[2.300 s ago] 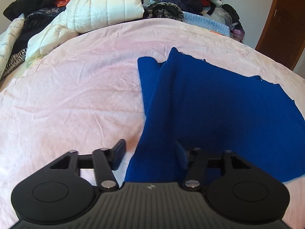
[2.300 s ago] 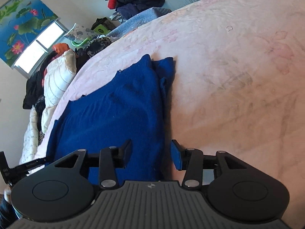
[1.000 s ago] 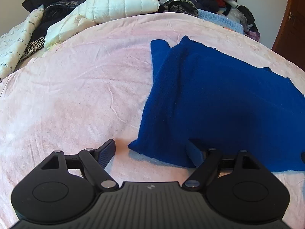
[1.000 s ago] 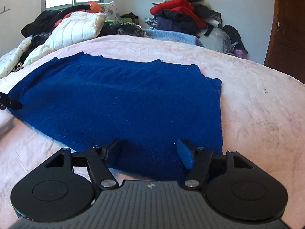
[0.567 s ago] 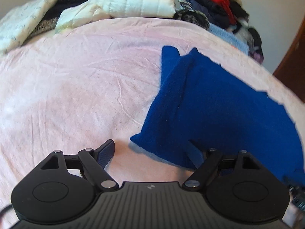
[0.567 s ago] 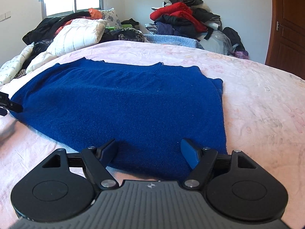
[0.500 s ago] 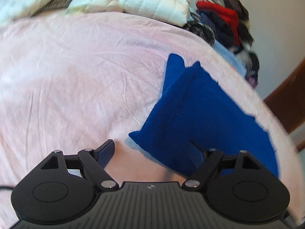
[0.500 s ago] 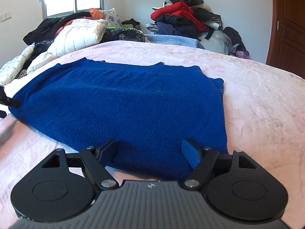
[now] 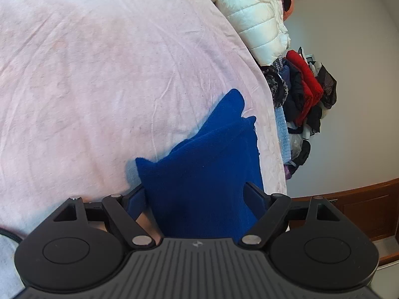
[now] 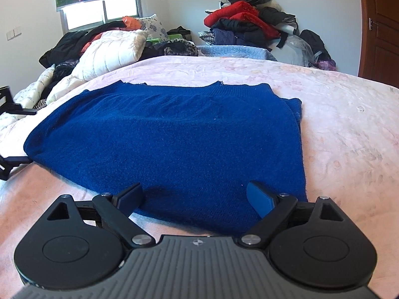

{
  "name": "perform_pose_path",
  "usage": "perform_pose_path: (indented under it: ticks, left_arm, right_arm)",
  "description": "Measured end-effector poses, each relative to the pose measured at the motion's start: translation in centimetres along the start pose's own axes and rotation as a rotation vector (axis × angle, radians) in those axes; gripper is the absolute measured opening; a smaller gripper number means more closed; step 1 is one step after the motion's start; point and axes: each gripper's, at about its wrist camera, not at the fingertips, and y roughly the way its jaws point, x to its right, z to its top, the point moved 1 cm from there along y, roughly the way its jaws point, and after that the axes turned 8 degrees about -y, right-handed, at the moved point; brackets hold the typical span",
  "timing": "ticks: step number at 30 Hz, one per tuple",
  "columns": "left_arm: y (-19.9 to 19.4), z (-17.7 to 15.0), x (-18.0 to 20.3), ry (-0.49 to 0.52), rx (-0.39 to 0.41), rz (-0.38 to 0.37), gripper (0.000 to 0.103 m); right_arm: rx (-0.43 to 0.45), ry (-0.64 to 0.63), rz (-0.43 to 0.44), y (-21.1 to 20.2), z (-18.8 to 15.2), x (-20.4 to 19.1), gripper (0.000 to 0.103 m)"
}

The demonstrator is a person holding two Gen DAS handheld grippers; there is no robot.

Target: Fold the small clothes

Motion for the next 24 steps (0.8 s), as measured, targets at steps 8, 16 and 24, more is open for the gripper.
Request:
perform_pose_path:
  ticks: [8,16,24]
  left_arm:
    - [1.8,-3.0,2.2,0.326,0.215,0.197,0.007]
    - [3.3,-15.2,5.8,1.242,0.462,0.275,0.006]
    - [2.9,-13.1,5.4,1.111,0.391,0.224,0.006]
  right_arm:
    - [0.008,0.018,0.016,-0.3,-0.1,0.3,0.091]
    - [-0.014,-0.028,-0.007,-0.1,0.0,-0.4,0.094]
    - [-0.061,0.194,0.136,0.9,6.1,0.2,0.092]
